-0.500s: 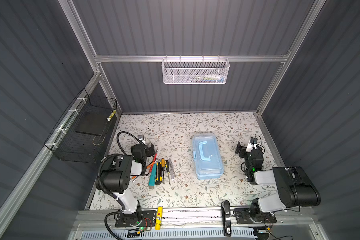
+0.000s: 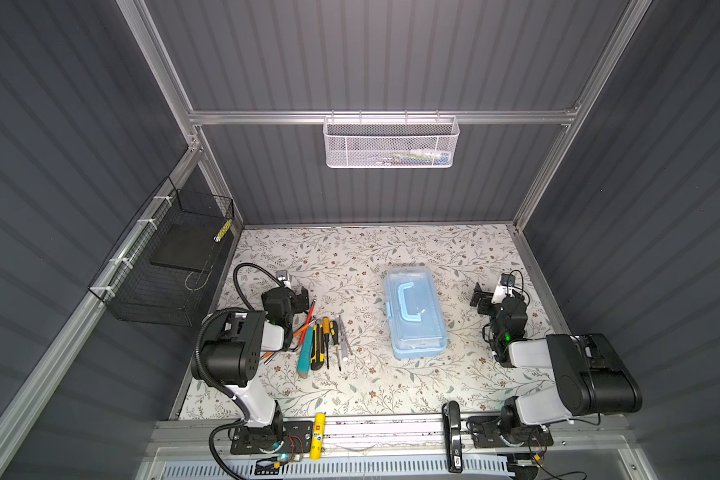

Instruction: Pack the tool kit

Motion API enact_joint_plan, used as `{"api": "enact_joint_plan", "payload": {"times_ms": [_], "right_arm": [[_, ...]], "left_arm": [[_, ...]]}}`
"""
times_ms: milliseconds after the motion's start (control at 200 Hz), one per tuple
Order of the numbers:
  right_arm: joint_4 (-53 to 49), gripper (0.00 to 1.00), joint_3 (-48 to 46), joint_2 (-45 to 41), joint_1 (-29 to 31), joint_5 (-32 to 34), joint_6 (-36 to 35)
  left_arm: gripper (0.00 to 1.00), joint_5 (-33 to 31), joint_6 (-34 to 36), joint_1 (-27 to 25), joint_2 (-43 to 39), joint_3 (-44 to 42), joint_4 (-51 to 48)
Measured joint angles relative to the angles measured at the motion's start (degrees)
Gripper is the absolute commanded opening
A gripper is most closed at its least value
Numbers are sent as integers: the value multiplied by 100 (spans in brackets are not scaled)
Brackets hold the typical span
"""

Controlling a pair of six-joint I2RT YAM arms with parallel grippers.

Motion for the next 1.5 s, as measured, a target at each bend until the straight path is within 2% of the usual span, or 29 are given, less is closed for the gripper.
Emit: {"api": "enact_joint_plan", "payload": {"times_ms": [630, 926, 1041, 1196, 1291, 1381, 1501], "right_arm": [[-101, 99, 72, -15, -94, -151, 46], [-391, 99, 208, -35, -369, -599, 173], [-625, 97, 225, -205, -358, -599, 188], [-1670, 92, 566, -1012, -85, -356, 136], [-2970, 85, 1316, -1574, 297, -365, 199], [-4306, 81, 2286, -1875, 675, -535, 321], [-5967, 76, 3480, -2033, 1316, -903, 535]], "left_arm": [[99, 0, 0, 0, 0, 0, 0], [99, -7, 0, 0, -2, 0, -11], [99, -118, -37, 0, -170, 142, -632], [99, -94, -483, 0, -940, 1158, -2527], [99, 529, -909, 0, -1517, 1676, -3204], [99, 1196, -1311, -90, -1867, 1823, -3526], [100, 1773, -1692, -573, -1976, 1753, -3976]]}}
